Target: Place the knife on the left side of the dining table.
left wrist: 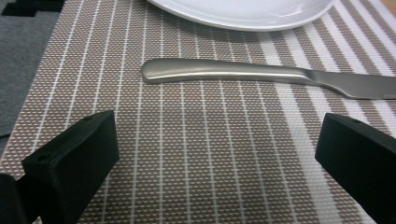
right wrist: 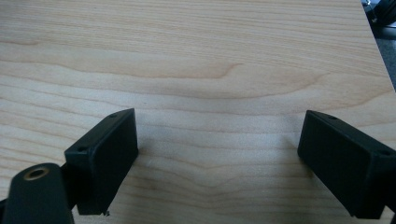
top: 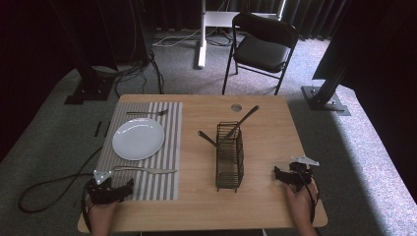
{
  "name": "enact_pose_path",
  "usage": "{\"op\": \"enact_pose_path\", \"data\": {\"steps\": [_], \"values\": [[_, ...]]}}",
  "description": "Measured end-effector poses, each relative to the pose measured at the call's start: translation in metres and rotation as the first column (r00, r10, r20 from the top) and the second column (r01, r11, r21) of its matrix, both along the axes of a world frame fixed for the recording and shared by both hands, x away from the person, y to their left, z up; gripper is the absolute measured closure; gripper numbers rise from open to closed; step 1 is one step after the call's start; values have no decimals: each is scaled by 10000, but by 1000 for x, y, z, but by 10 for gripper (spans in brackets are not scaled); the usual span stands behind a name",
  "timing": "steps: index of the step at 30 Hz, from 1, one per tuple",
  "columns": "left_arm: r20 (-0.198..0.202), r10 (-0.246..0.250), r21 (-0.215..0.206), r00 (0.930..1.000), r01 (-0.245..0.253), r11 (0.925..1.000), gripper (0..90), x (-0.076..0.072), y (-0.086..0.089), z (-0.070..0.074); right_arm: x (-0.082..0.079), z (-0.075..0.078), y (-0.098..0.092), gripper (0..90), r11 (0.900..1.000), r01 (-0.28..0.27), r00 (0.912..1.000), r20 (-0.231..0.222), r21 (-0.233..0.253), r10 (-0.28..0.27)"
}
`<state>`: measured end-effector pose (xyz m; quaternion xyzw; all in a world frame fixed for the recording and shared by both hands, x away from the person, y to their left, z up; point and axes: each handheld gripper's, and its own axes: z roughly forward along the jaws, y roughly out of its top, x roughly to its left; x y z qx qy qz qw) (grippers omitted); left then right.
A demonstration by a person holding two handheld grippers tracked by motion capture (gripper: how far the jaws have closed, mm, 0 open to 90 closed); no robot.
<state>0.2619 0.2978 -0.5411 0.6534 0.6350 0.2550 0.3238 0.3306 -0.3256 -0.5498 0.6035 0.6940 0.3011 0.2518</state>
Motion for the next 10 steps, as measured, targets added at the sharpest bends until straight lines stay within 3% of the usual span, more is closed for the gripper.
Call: {"op": "enact_pose_path", "data": {"steps": [4,10], "values": [[-232,-9,222,9997,14,9998,0,3,0,-2,0,0,0,116,10000,1,10000,0,4,-1],[-169,249,218,9995,-245,9995,0,2,2,-1,0,0,0,116,10000,2,10000,-1,5,-2]]}}
